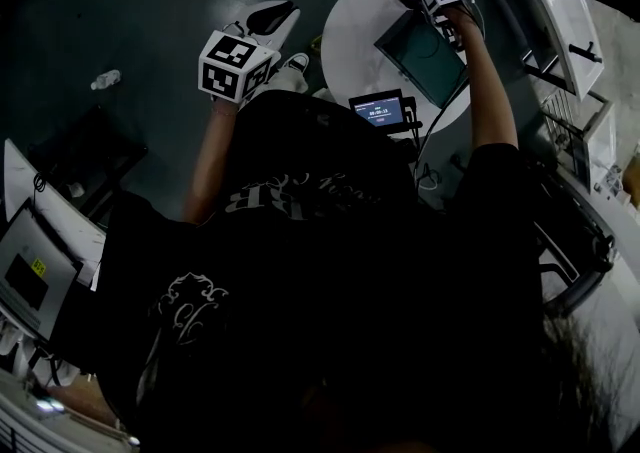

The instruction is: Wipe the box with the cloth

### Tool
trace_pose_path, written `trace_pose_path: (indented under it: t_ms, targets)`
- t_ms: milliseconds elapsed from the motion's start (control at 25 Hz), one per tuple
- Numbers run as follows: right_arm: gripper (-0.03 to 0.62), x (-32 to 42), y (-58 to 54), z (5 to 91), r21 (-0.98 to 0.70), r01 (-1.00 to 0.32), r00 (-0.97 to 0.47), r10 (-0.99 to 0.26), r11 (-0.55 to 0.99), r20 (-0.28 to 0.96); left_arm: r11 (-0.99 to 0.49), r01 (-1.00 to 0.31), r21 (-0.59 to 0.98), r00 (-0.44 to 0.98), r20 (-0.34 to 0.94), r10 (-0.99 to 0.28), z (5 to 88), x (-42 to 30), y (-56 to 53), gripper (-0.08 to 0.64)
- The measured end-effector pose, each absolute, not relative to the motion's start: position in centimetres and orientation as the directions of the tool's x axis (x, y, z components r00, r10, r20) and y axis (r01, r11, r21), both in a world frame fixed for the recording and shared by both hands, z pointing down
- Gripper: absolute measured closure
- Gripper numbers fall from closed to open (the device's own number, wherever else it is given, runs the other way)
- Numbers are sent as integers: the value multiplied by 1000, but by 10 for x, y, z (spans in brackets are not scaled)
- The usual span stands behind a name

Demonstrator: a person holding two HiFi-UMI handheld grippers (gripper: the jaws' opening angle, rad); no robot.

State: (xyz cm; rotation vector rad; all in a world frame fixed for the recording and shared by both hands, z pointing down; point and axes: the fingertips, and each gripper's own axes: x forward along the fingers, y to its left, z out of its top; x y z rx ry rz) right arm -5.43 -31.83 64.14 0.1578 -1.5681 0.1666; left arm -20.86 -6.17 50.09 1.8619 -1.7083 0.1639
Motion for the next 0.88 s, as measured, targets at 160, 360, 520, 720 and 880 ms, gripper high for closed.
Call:
trace_pose_path:
  t_ms: [160,360,520,720,880]
  targets:
    - [491,-71,-308,643,-7,-172,14,10,985,1000,26,-937,348,148,464,-873,502,-222,-55,520]
    - [491,-83,-291,647,-7,-127,36,12,992,999,49,-933,356,129,459,-879,506,-235,-45,520]
    - [491,-81,-279,649,-1,-70,77,6,998,997,60,-931,360,118,452,-884,506,-242,-41,520]
    - [491,-71,-260,650,-13,-54,109,18,998,994,55,-931,362,119,441,-890,505,-246,-35,520]
    - [491,-64,-243,650,-34,-52,111,40,998,993,37,-931,362,133,433,-891,504,-243,-36,520]
